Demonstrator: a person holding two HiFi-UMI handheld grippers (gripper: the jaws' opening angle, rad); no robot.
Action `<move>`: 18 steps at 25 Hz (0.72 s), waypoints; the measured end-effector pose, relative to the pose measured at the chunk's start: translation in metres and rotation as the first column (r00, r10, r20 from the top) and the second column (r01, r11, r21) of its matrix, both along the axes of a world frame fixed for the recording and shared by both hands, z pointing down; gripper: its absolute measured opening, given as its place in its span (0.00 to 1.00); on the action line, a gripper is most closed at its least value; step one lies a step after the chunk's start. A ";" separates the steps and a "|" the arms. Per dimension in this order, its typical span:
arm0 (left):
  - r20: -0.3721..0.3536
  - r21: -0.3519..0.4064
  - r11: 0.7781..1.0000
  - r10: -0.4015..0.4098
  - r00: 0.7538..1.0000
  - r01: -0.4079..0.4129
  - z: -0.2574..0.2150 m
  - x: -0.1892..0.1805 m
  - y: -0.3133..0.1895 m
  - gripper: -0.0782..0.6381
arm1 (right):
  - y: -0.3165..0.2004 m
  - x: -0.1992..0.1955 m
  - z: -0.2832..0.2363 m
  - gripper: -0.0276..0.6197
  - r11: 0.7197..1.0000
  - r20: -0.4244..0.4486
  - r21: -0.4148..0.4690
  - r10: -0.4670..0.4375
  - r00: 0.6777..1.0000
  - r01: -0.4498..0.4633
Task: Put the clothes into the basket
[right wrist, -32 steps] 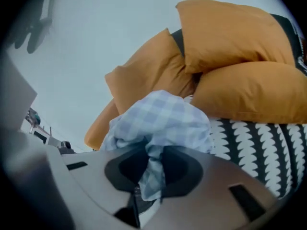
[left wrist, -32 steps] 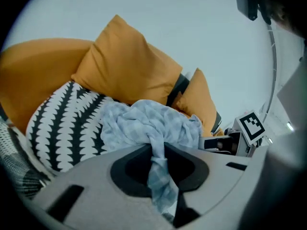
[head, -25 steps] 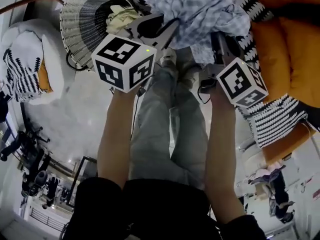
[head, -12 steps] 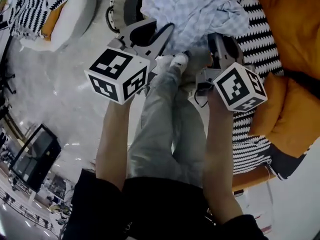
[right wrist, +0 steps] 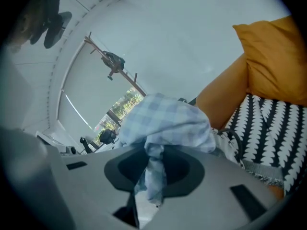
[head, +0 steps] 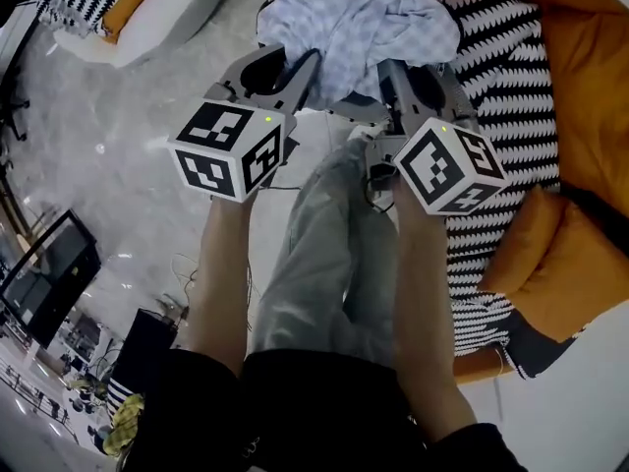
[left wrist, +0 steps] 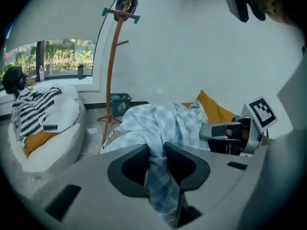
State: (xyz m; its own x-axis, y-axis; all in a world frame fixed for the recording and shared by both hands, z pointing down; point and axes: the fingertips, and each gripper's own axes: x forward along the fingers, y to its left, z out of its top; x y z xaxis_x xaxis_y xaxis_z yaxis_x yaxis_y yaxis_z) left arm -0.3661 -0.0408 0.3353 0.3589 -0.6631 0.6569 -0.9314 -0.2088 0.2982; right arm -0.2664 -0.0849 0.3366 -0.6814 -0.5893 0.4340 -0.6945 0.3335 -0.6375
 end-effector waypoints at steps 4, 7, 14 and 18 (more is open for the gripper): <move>0.067 -0.079 0.997 0.015 0.998 -0.009 0.033 -0.004 0.005 0.34 | 0.008 0.000 0.042 0.29 0.994 -0.119 -0.100 -0.048 0.992 0.036; 0.055 -0.088 0.996 -0.016 0.998 0.021 0.044 -0.006 0.004 0.36 | 0.014 0.008 0.064 0.37 0.987 -0.151 -0.157 -0.060 0.987 0.036; -0.028 -0.093 0.991 0.092 0.995 -0.095 0.045 0.029 -0.010 0.27 | 0.007 0.032 0.065 0.34 0.986 -0.137 -0.165 0.002 0.991 -0.025; -0.210 0.048 0.957 0.289 0.934 -0.285 0.003 0.087 -0.011 0.12 | 0.003 0.056 0.032 0.09 0.991 -0.011 -0.119 0.066 0.998 -0.067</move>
